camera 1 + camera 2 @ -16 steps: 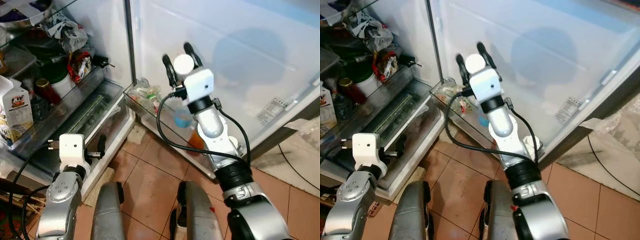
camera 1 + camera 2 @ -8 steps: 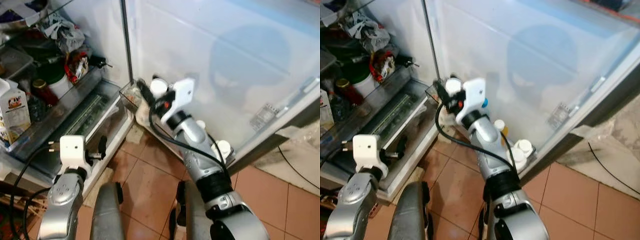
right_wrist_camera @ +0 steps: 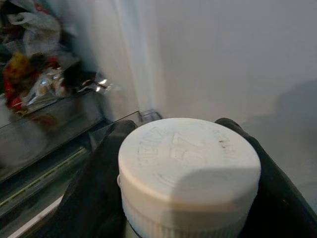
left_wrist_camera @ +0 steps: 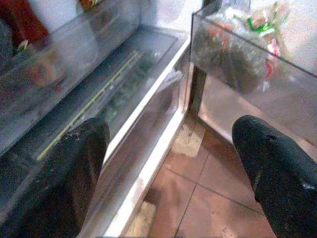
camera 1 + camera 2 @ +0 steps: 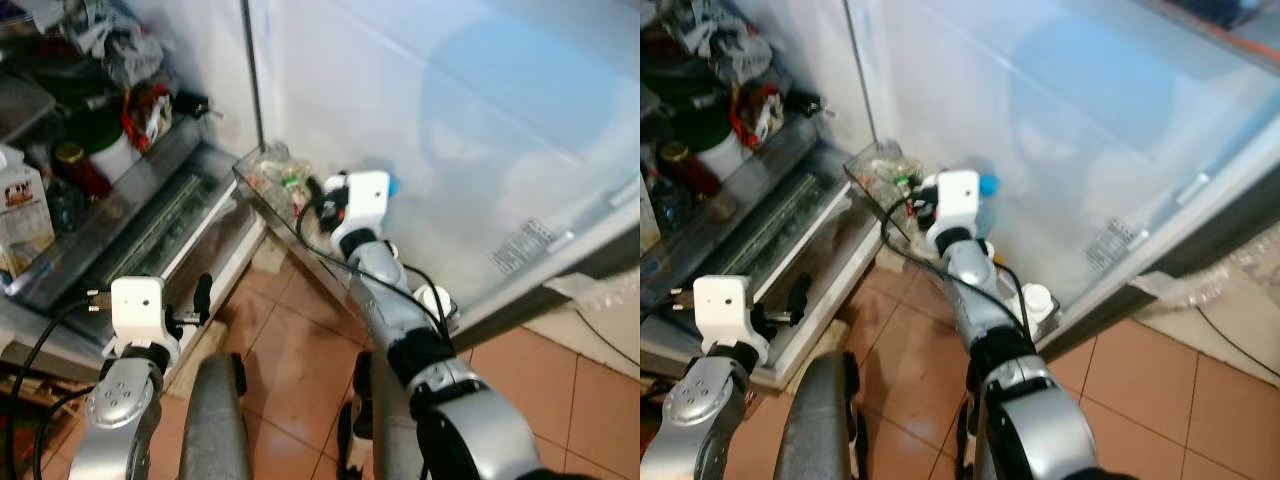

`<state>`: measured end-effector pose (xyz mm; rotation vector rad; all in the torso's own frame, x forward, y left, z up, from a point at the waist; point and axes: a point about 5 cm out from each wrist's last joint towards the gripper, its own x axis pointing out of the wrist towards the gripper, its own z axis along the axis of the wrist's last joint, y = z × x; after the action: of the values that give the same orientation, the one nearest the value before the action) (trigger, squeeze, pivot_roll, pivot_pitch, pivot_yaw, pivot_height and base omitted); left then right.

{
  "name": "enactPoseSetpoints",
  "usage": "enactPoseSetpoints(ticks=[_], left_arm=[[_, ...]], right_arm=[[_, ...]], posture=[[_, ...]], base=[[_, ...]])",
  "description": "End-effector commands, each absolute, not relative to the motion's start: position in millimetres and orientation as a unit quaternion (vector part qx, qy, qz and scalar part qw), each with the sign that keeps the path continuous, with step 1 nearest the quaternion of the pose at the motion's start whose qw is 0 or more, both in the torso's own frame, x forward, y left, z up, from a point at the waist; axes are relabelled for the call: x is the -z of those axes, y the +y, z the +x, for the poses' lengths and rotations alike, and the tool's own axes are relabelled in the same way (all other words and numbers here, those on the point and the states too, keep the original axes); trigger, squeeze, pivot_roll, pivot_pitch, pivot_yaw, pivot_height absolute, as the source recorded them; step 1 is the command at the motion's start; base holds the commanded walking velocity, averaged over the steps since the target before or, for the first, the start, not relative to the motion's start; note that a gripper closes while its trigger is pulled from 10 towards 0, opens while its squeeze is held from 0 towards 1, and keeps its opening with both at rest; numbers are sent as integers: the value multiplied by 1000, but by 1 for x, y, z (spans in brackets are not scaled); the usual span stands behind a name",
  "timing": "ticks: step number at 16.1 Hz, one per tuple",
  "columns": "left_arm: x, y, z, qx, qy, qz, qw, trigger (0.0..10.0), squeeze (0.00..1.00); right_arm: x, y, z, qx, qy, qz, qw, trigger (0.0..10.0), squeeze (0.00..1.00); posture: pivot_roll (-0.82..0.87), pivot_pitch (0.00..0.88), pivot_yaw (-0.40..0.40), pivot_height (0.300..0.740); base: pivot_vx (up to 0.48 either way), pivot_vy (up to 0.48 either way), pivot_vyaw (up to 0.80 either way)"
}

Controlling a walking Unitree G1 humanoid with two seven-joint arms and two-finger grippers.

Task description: Restocking fridge

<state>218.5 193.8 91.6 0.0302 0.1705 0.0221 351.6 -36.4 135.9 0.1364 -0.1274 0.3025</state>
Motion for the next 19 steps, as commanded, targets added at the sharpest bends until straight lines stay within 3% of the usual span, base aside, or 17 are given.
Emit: enactPoseSetpoints(ticks=[1, 9, 19], left_arm=[[-94, 193, 211, -10, 90, 14, 996, 10000, 0], [-102, 195, 182, -23, 108, 16, 994, 10000, 0], [-109, 185, 150, -15, 134, 15, 991, 10000, 0]], right_arm=[[-156, 1, 352, -148, -72, 103, 981, 10000, 0], [-158, -11, 364, -49, -65, 109, 991, 10000, 0], [-219, -46, 395, -32, -144, 139, 979, 10000, 0]], posture=[[230, 279, -53, 605], [271, 367, -44, 605], [309, 407, -41, 605]], base=[[0, 0, 0], [0, 0, 0], [0, 0, 0]])
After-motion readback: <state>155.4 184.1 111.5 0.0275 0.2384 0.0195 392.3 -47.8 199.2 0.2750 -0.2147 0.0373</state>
